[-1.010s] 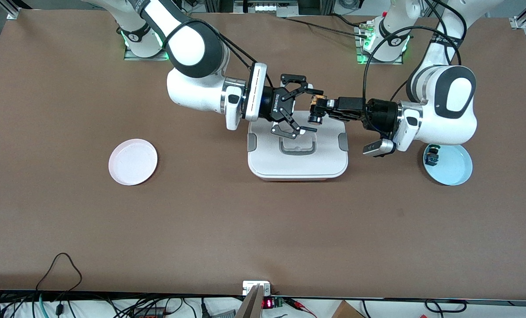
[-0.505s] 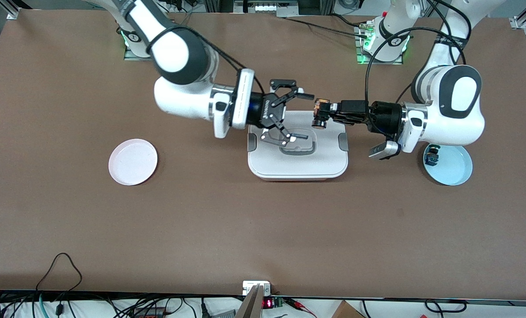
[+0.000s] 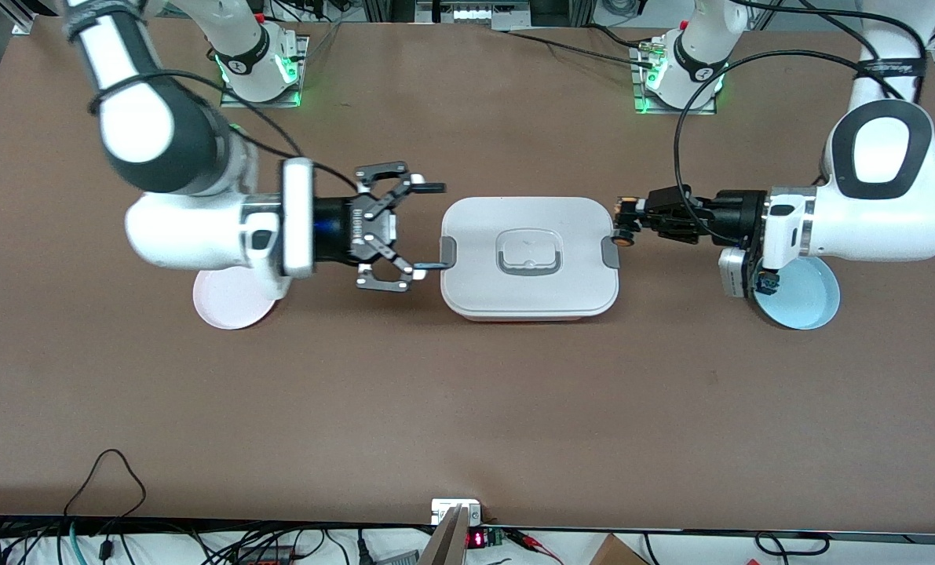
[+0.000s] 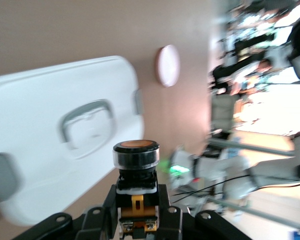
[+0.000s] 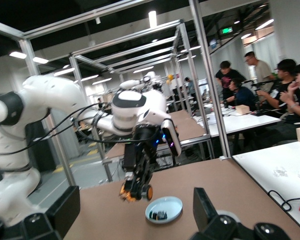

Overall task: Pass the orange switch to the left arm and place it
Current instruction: 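Carry the switch to the blue plate while the right gripper retreats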

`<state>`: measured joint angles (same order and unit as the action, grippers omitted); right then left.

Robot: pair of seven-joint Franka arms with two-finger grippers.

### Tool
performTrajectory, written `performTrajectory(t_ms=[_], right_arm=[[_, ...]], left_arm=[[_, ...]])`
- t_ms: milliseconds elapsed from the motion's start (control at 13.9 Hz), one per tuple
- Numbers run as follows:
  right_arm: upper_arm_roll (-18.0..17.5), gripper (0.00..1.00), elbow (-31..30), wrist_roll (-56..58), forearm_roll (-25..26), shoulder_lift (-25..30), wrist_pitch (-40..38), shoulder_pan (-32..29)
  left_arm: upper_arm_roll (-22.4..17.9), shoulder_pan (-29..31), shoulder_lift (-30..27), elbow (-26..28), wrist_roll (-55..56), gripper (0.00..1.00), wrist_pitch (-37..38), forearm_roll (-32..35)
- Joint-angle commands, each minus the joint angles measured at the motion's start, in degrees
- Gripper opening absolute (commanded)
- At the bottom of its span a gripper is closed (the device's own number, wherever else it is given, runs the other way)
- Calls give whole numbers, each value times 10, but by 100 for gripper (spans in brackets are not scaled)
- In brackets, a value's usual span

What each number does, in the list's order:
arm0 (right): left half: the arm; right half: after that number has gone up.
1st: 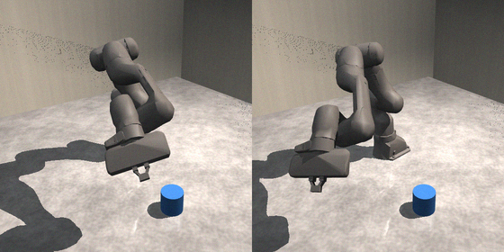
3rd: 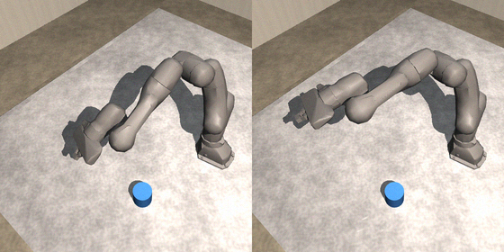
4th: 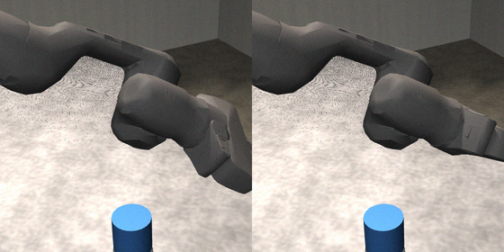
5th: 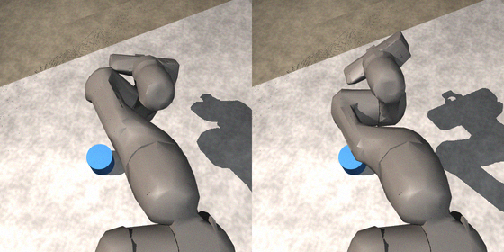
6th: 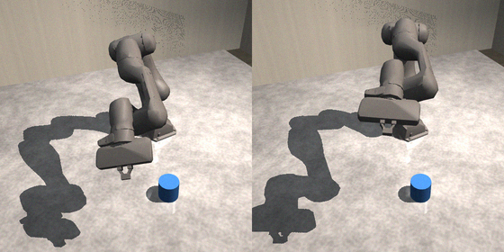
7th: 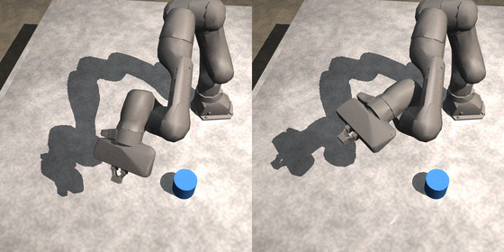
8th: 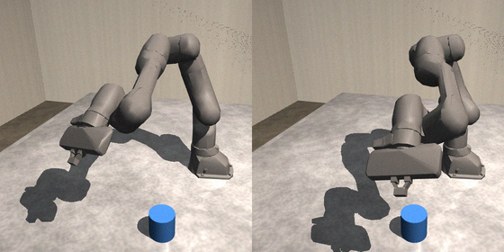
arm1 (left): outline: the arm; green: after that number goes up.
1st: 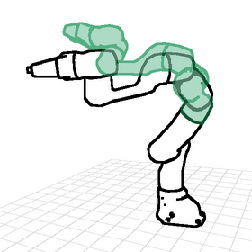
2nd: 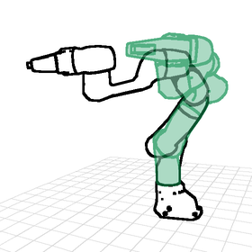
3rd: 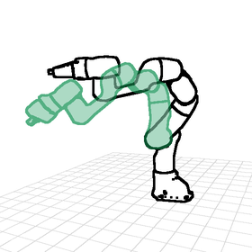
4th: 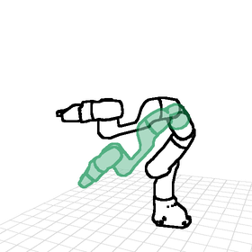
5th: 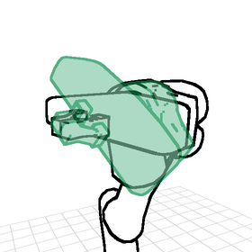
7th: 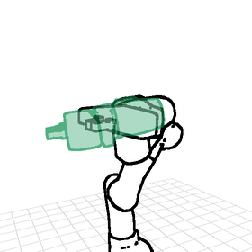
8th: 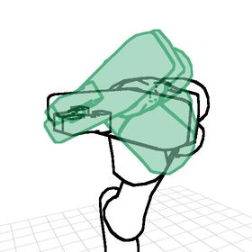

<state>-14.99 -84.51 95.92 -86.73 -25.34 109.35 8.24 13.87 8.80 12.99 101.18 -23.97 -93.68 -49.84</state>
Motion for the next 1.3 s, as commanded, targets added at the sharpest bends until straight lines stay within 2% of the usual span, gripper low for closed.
performTrajectory(t_ms=[0, 289, 361, 577, 722, 866, 1010, 1227], right_arm=[[-2, 100, -11, -19, 72, 32, -79, -65], [28, 100, -10, -68, 198, 69, -219, -135], [43, 100, -7, -109, 248, 83, -260, -142], [116, 100, -6, -172, 390, 129, -339, -141], [140, 100, -5, -222, 502, 135, -346, -142], [152, 100, -3, -231, 600, 143, -352, -141], [152, 100, -3, -266, 681, 163, -352, -141], [146, 100, -2, -291, 801, 187, -352, -128]], left_arm=[[1, 1, -3, -23, -48, 12, 9, 140], [1, 3, -3, -23, -147, 11, -10, 335], [0, 3, -2, -22, -174, 11, -13, 384], [0, 9, 5, -14, -250, 11, -33, 514], [0, 29, 5, -13, -307, 9, -35, 588], [0, 52, 5, -1, -359, 8, -49, 635], [0, 92, 10, 39, -425, 8, -116, 672], [0, 163, 51, 64, -561, 4, -205, 677]])
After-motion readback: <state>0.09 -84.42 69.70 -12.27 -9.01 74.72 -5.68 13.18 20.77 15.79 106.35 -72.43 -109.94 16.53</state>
